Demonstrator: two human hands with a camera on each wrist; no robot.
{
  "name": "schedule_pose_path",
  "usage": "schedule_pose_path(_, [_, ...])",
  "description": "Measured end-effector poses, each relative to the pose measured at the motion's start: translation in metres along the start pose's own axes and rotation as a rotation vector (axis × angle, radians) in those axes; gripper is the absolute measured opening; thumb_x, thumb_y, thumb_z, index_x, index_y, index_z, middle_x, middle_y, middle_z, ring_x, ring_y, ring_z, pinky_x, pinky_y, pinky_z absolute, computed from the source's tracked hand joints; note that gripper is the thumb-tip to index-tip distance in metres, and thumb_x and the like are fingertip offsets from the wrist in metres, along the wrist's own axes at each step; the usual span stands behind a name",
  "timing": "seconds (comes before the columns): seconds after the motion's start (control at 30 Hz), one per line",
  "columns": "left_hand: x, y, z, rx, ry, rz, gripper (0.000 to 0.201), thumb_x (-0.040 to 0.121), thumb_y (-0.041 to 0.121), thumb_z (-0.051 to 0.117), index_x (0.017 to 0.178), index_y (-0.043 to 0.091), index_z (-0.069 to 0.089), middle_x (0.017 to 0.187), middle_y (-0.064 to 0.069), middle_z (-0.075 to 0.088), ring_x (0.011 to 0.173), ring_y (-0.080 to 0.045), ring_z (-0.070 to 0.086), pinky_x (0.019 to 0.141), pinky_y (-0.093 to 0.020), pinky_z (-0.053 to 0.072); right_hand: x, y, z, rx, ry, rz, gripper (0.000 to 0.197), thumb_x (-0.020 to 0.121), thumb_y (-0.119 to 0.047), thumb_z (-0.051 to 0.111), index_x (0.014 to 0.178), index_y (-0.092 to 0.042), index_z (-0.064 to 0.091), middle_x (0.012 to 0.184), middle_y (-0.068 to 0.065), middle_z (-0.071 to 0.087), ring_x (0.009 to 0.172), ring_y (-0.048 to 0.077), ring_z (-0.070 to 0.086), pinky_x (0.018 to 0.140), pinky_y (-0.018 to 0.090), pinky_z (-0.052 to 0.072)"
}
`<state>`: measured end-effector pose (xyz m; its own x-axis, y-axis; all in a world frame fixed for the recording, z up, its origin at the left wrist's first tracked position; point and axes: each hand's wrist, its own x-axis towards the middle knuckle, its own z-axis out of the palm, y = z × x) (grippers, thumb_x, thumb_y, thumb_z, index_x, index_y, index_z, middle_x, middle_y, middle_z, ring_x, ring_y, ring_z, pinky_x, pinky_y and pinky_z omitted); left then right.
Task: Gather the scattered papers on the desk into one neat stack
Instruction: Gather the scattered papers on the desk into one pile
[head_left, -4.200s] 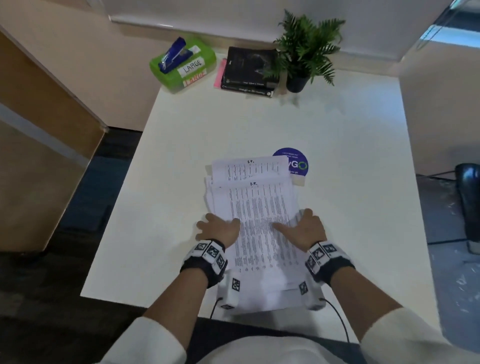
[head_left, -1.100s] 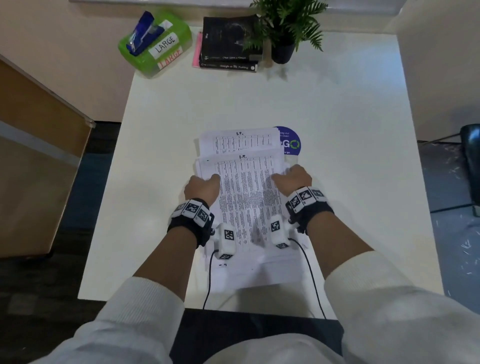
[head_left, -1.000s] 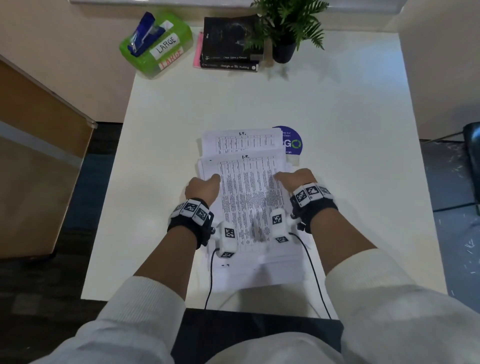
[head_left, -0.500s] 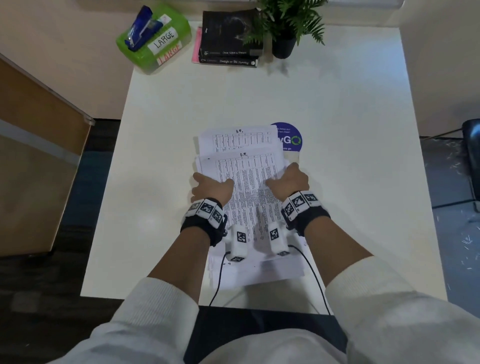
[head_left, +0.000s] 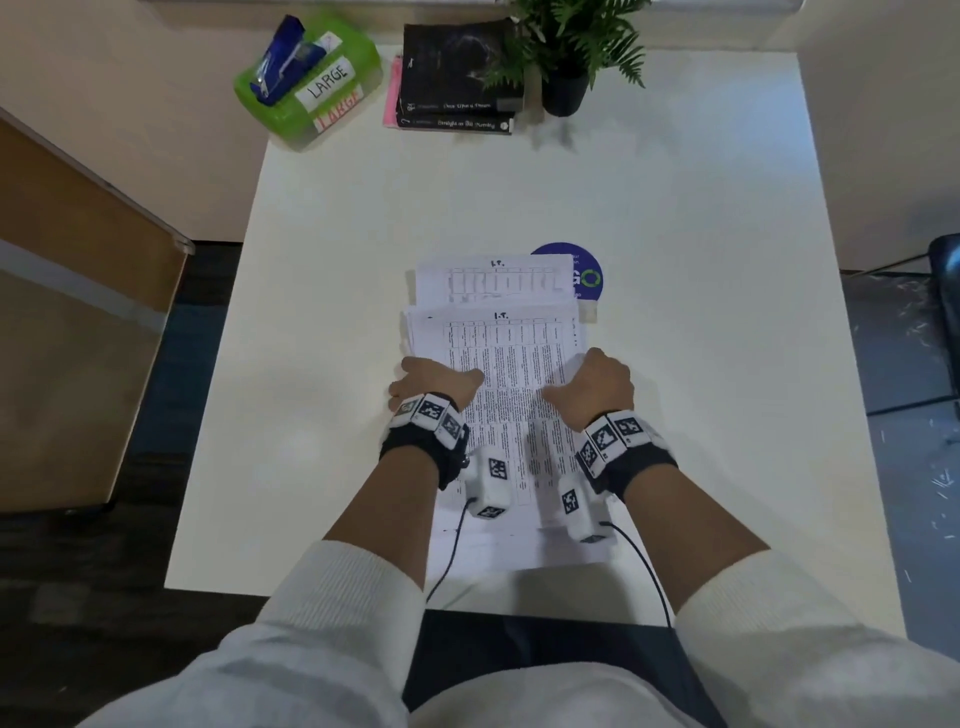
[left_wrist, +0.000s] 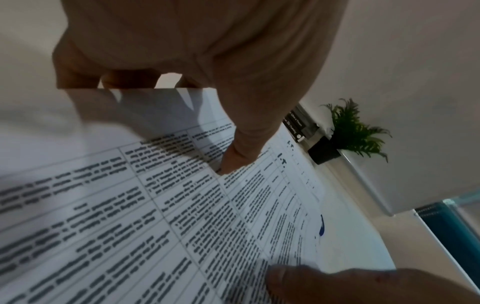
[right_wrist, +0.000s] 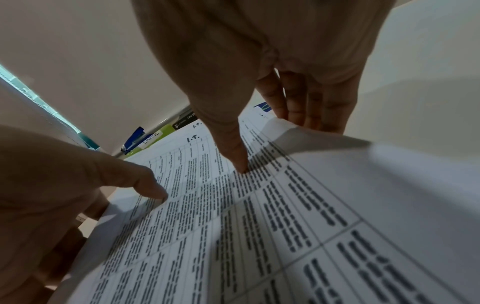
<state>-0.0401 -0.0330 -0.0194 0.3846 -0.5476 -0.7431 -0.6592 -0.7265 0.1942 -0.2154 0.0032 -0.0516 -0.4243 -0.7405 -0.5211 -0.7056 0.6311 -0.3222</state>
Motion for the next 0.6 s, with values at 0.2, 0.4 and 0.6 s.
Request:
schedule_pose_path(0.2, [0.003,0.002,-0.001,-0.1,-0.03,0.053,0.087,0.075,0.043,0.071,0.139,0.004,0.026,0.111,-0.01,0.055,0.092,-0.028,0.059,0.076,-0.036,0.05,-0.005,0.003,-0.013,0.031,-0.01,0.023,0.042,0.077,-0.037,0.08,0.071,-0.015,0.045,0.068,-0.004,0.044,0.063,0.014,0.049,0.055,0.024,0.039])
schedule_pose_path(0.4, [0.008,-0.006,-0.011,-0.184,-0.105,0.088,0.055,0.074,0.044,0.076,0.106,0.003,0.055,0.082,-0.004,0.057,0.065,-0.017,0.055,0.075,-0.035,0.055,-0.006,0.014,-0.016,0.048,-0.01,-0.019,0.041,0.073,-0.042,0.082,0.08,-0.013,0.053,0.08,0.001,0.057,0.069,0.014,0.05,0.063,0.027,0.043])
schedule_pose_path(0.6, [-0.004,-0.024,0.002,-0.27,-0.089,0.314,0.041,0.082,0.016,0.072,0.12,0.011,0.057,0.117,-0.007,0.066,0.106,-0.027,0.062,0.094,-0.04,0.052,-0.011,0.052,-0.01,0.189,-0.002,-0.107,0.052,0.067,-0.05,0.085,0.086,-0.007,0.062,0.084,0.009,0.068,0.068,0.015,0.054,0.053,0.024,0.039])
